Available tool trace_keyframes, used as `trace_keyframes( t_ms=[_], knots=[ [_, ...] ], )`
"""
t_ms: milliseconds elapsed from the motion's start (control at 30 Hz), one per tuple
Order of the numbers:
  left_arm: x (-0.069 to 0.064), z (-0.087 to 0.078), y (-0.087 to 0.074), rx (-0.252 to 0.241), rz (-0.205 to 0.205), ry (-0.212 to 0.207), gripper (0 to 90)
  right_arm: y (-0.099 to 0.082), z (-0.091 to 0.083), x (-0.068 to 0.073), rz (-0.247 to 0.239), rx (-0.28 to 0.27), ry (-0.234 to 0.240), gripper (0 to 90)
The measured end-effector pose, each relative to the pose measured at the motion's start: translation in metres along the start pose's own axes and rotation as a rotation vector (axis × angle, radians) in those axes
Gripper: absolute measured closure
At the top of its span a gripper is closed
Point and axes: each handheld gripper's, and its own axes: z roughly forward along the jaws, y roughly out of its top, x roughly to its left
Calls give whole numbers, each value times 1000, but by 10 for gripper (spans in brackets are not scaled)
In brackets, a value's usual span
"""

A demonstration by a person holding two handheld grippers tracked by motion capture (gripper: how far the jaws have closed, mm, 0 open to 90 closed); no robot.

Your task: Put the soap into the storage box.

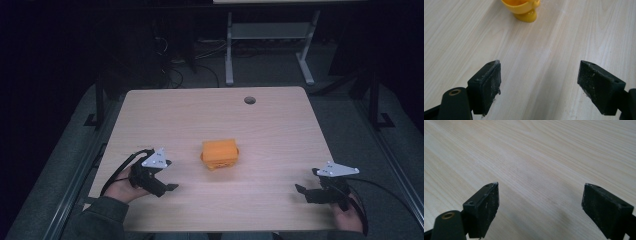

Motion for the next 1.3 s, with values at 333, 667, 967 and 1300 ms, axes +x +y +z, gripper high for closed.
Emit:
trace_keyframes(
  t_ms=[333,667,967,1300],
  knots=[
    [-4,-4,-15,-14,-20,16,188,0,-1,1,-2,-6,-3,139],
    [-8,-6,-27,-7,-31,28,186,0,-1,1,5,-4,0,139],
    [-15,-10,-46,-15,-46,53,186,-1,-1,2,6,-1,-1,140],
    [-17,-8,-62,-37,-95,73,180,3,1,5,-10,-1,16,140]
  ],
)
